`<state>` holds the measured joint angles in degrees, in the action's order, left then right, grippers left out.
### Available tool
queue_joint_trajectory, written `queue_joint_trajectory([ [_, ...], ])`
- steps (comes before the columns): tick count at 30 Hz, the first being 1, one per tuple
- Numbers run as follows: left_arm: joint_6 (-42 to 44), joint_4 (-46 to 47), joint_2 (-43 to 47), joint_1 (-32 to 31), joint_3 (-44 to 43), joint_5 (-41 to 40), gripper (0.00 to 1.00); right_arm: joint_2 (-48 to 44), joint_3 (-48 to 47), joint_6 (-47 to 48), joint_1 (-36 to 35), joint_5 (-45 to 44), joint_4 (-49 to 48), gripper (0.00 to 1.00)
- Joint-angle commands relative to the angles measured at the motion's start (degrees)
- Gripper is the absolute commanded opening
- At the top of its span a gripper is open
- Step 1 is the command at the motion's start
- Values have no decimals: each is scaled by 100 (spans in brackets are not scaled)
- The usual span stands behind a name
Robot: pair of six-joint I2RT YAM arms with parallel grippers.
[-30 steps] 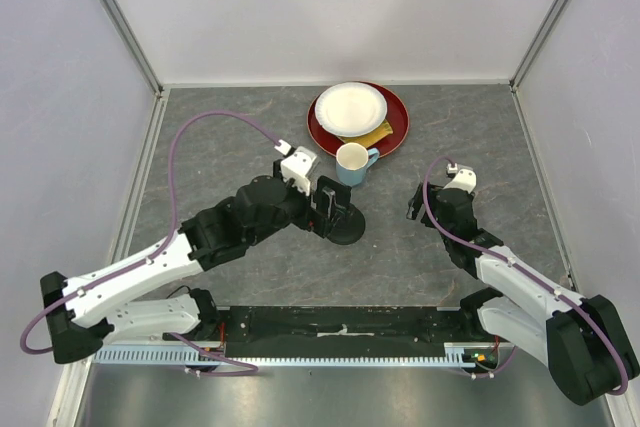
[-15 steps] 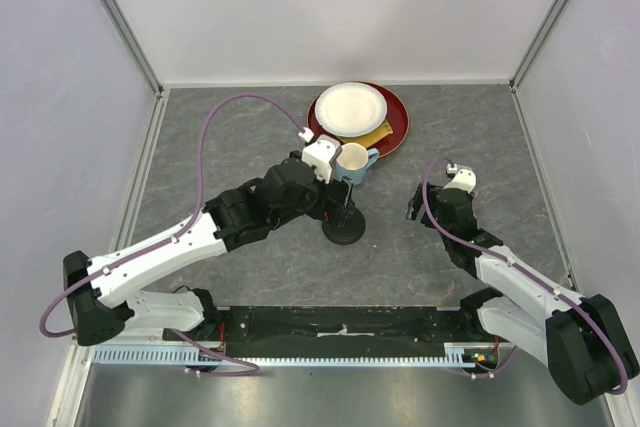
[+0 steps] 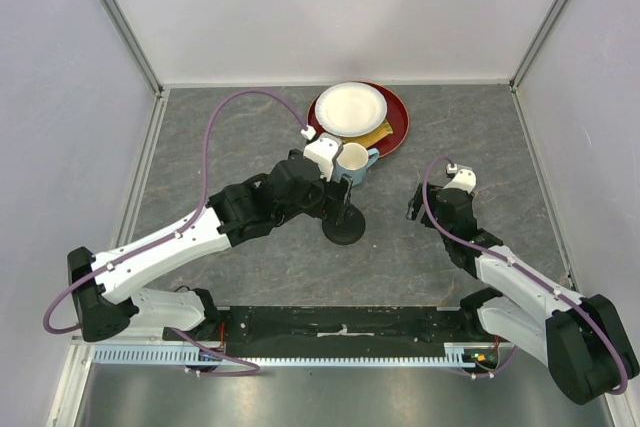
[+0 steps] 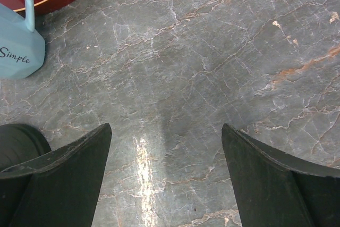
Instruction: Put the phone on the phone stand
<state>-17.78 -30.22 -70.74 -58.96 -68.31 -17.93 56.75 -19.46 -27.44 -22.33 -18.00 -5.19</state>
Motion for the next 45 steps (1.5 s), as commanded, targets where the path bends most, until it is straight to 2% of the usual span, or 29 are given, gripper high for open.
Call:
queue_joint_trajectory([
  [1, 3, -204, 114, -2, -314, -281, 95, -24, -22, -51, 9, -28, -193, 91],
  [6, -24, -248, -168, -2, -490, -212, 100, -15, -14, -51, 9, -19, -202, 91],
  [15, 187, -125, -599, -2, -701, -52, 100, -41, -5, -42, 9, -11, -210, 91],
  [28, 178, 25, -643, -2, -613, -193, 88, 29, -22, -42, 9, 25, -219, 91],
  [31, 196, 60, -643, -2, -587, -184, 81, 38, -22, -42, 9, 33, -219, 91],
  [34, 214, 60, -652, -2, -569, -184, 70, 46, -22, -42, 9, 33, -219, 91],
  [37, 222, 69, -643, -2, -560, -184, 53, 55, -31, -42, 9, 33, -219, 91],
  [38, 222, 69, -625, -2, -560, -202, 40, 64, -40, -42, 18, 33, -219, 91],
  [41, 205, 51, -590, -2, -551, -246, 20, 64, -31, -42, 9, 33, -228, 91],
  [43, 170, 42, -520, -2, -534, -272, 11, 64, -31, -33, 9, 42, -228, 91],
  [44, 144, 7, -511, -2, -525, -316, 2, 64, -31, -42, 9, 42, -228, 91],
  [45, 135, -10, -450, -2, -534, -351, 2, 64, -31, -42, 0, 42, -228, 91],
])
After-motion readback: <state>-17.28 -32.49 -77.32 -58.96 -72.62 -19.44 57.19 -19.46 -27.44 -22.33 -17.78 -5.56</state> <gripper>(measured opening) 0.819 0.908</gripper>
